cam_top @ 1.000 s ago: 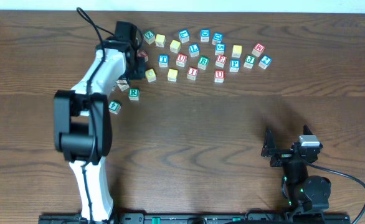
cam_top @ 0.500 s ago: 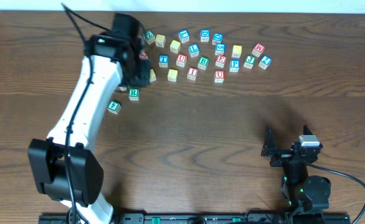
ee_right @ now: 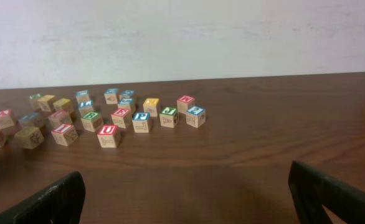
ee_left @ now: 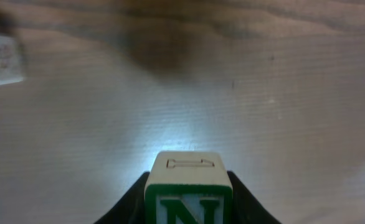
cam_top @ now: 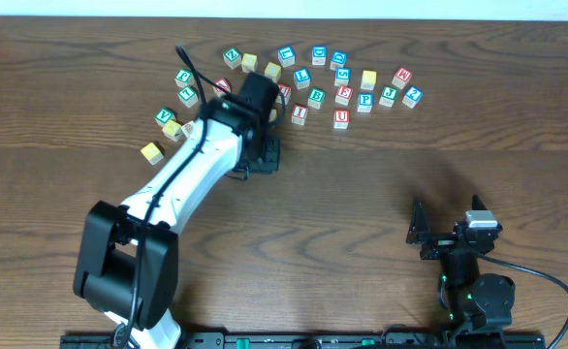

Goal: Spell out NEURIPS
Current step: 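Carry the N block toward the open table center and lower it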

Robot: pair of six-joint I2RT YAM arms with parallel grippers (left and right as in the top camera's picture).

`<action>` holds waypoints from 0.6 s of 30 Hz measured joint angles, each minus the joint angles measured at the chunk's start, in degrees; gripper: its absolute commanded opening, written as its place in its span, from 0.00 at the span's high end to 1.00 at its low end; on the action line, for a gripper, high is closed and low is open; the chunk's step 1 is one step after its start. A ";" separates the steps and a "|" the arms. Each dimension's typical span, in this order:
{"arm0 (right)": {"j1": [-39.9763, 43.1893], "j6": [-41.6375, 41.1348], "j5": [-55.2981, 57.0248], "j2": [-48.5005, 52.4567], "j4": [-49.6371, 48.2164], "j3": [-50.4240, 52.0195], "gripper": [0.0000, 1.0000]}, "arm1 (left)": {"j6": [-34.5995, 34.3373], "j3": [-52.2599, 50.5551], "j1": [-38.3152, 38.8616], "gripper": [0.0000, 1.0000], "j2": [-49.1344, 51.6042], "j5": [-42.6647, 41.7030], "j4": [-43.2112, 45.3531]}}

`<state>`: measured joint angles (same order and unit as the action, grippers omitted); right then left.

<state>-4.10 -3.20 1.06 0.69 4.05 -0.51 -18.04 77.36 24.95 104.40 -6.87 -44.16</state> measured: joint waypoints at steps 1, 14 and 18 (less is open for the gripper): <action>0.00 0.00 0.00 0.00 0.00 0.00 0.01 | -0.52 -1.29 0.11 0.76 0.09 -0.09 2.21; 0.00 0.00 0.00 0.00 0.00 0.00 0.01 | -5.16 -5.25 0.20 0.76 2.84 2.36 14.27; 0.00 0.00 0.00 0.00 0.00 0.00 0.01 | -5.88 -5.25 0.20 0.76 4.28 2.56 14.64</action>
<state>-4.10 -3.20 1.06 0.69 4.05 -0.51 -23.92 72.12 25.15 108.68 -4.32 -29.52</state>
